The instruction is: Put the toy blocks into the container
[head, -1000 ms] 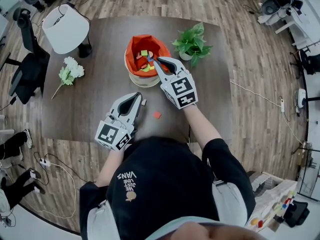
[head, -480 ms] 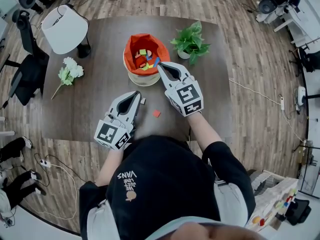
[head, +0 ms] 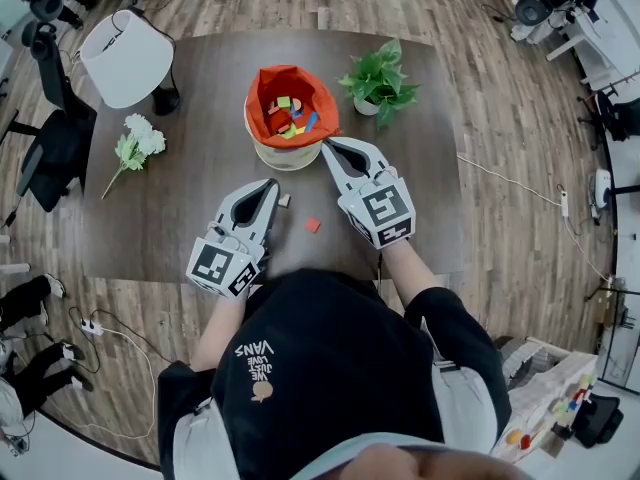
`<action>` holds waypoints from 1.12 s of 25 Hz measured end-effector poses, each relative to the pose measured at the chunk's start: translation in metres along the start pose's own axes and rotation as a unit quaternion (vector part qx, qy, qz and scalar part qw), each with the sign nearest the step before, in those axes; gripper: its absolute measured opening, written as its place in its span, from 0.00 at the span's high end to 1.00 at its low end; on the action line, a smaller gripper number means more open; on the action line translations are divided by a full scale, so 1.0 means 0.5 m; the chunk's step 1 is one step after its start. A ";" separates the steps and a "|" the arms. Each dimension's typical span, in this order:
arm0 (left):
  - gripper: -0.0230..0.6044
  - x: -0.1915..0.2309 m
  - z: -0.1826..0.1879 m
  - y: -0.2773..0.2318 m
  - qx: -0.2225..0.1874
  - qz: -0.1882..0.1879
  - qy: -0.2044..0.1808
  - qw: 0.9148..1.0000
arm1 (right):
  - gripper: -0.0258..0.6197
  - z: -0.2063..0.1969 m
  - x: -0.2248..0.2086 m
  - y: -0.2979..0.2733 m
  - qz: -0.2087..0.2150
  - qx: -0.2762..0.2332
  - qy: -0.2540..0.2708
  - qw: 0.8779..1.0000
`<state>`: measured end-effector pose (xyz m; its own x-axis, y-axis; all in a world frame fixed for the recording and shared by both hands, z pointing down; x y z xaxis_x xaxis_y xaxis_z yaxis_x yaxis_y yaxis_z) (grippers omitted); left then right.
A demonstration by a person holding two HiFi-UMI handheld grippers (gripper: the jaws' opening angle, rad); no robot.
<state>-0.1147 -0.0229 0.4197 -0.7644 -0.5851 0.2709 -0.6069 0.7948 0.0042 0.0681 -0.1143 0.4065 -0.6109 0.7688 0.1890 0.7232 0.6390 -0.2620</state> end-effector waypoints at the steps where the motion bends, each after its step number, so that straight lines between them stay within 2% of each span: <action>1: 0.95 -0.001 0.001 -0.001 0.000 -0.001 -0.001 1.000 | 0.93 -0.002 0.001 0.005 0.001 0.001 -0.004 1.000; 23: 0.95 -0.008 -0.009 0.000 0.008 -0.001 0.005 1.000 | 0.93 -0.062 0.050 0.093 -0.006 0.009 -0.068 0.998; 28: 0.95 -0.010 -0.010 -0.001 0.020 0.000 0.001 1.000 | 0.93 -0.060 0.056 0.092 -0.006 0.005 -0.069 0.998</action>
<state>-0.1097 -0.0196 0.4233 -0.7647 -0.5842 0.2720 -0.6143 0.7883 -0.0337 0.0939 -0.0628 0.4279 -0.6584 0.7502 0.0605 0.7129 0.6474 -0.2697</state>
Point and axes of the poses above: the fingertips, and each gripper's own axes: y backward along the fingers, x to its left, z out of its top, the point moved 8 cm from there along y, backward along the fingers, and after that the axes turned 4 degrees about y, right-handed, at the moved point
